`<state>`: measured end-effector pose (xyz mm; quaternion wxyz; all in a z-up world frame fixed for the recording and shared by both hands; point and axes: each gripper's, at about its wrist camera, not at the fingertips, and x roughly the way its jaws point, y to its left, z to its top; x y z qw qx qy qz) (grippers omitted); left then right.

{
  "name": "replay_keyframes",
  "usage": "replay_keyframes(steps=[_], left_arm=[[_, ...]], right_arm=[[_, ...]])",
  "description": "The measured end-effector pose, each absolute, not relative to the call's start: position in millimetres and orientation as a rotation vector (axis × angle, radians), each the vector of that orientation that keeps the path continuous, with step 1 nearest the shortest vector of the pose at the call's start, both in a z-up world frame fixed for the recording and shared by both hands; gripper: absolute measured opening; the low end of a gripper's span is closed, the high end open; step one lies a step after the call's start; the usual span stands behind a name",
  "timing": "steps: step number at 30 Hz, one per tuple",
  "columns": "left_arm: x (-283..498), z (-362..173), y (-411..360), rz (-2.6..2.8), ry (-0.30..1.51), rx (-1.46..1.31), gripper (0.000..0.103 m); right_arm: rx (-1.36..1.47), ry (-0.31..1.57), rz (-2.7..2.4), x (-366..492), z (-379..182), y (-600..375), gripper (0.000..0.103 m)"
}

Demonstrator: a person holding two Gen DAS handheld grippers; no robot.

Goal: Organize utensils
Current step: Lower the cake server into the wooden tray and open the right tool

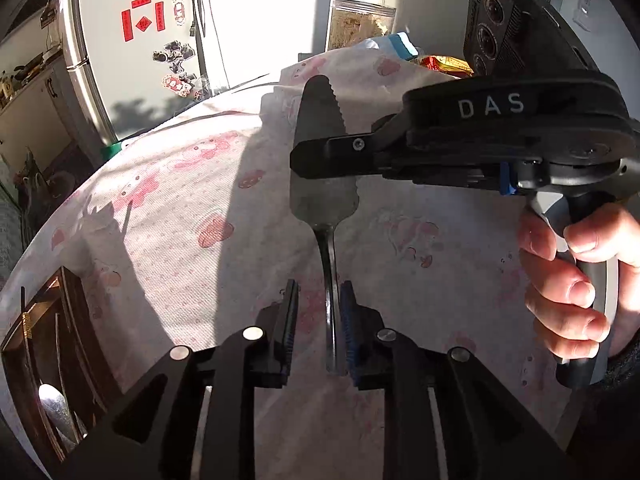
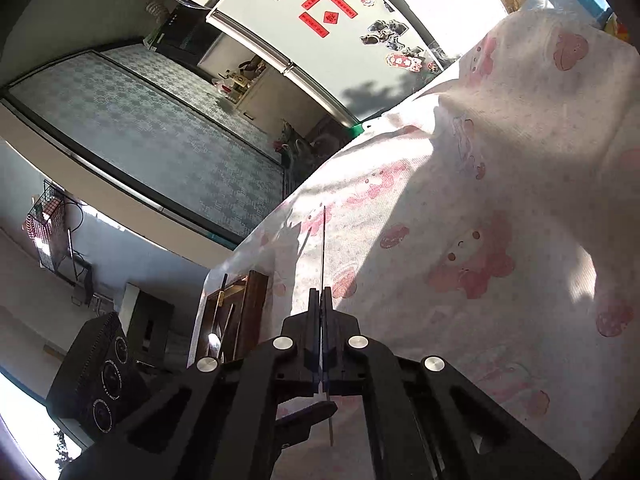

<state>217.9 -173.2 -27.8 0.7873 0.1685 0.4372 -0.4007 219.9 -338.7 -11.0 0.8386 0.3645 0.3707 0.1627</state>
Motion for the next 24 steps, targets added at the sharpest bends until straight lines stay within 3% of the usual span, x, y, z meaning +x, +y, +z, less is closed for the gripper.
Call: replay_keyframes(steps=[4,5,16,24], left_arm=[[195.6,-15.4,-155.0,-0.876,0.924,0.319,0.028],[188.1,-12.0,-150.3,-0.862,0.902,0.328,0.010],[154.1,26.8,-45.8,-0.678,0.845,0.295,0.009],[170.5,1.6,32.8,-0.510,0.916,0.265,0.009]], right_arm=[[0.784,0.740,0.391,204.9,11.6,-322.7,0.000],[0.779,0.732,0.395,201.4,16.4,-318.1,0.000],[0.742,0.747,0.582,208.1,45.9,-212.2,0.000],[0.702,0.871,0.641,248.6,9.1,-123.6,0.002]])
